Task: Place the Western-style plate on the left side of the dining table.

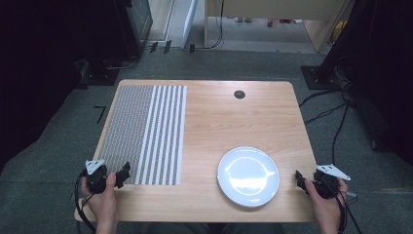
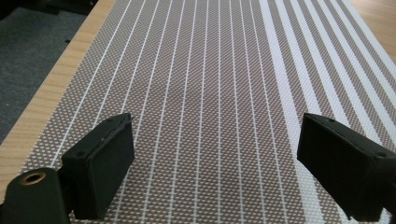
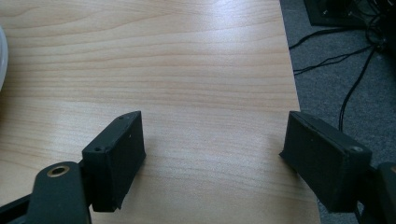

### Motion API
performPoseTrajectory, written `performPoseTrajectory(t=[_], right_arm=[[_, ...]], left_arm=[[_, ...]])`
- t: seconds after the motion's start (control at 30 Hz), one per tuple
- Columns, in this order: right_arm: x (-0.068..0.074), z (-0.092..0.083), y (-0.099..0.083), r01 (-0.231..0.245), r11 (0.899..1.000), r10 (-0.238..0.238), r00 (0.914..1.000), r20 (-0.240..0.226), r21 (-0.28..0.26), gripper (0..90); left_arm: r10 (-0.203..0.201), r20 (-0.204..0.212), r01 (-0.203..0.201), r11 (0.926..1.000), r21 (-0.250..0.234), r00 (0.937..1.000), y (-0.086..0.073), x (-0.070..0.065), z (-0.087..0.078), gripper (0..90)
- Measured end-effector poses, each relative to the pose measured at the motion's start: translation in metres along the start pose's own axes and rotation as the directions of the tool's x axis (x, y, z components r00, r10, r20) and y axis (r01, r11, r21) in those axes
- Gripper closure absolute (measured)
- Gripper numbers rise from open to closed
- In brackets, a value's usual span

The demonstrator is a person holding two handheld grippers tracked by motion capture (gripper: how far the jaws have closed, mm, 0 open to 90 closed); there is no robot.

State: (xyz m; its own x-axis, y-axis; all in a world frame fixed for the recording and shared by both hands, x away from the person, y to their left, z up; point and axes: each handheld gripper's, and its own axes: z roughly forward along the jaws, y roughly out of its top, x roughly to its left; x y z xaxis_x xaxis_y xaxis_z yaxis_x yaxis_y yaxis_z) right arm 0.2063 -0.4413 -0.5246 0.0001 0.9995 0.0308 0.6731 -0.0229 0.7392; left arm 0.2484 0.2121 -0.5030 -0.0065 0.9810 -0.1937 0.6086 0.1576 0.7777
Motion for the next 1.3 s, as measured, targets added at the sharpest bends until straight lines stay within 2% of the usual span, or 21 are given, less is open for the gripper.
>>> performPoseTrajectory(t=[0.07,0.17,0.37,0.73,0.83,1.0,1.3], right_arm=[[0.0,0.0,0.0,0.0,1.0,0.0,1.0,0.0,0.0,20.4],[0.0,0.0,0.0,0.0,1.0,0.0,1.0,0.001,-0.001,20.3],[0.0,0.0,0.0,-0.001,1.0,0.001,1.0,0.003,-0.002,20.3],[0.002,-0.001,0.0,-0.024,1.0,0.024,0.9997,-0.006,-0.015,23.2],[0.003,-0.001,0.0,-0.037,0.999,0.036,0.9992,-0.02,-0.029,23.6],[0.007,-0.002,0.001,-0.032,0.999,0.031,0.9992,-0.025,-0.036,23.9],[0.012,-0.002,0.001,-0.026,0.999,0.024,0.999,-0.037,-0.042,24.5]], left_arm=[[-0.007,0.032,0.008,0.9999,-0.007,0.9995,0.001,-0.002,-0.001,11.3],[-0.011,0.054,0.011,0.9999,-0.011,0.9985,0.001,-0.004,0.0,11.2],[-0.014,0.072,0.015,0.9998,-0.012,0.9973,0.001,-0.01,0.001,11.2],[0.031,0.115,-0.03,0.9995,-0.003,0.9929,-0.004,-0.032,0.001,11.2],[0.06,0.137,-0.061,0.9981,0.005,0.9888,-0.007,-0.041,0.003,11.2],[0.085,0.14,-0.087,0.9961,0.012,0.9865,-0.009,-0.05,0.004,11.2],[0.096,0.172,-0.101,0.9948,0.017,0.9804,-0.011,-0.058,0.004,11.2]])
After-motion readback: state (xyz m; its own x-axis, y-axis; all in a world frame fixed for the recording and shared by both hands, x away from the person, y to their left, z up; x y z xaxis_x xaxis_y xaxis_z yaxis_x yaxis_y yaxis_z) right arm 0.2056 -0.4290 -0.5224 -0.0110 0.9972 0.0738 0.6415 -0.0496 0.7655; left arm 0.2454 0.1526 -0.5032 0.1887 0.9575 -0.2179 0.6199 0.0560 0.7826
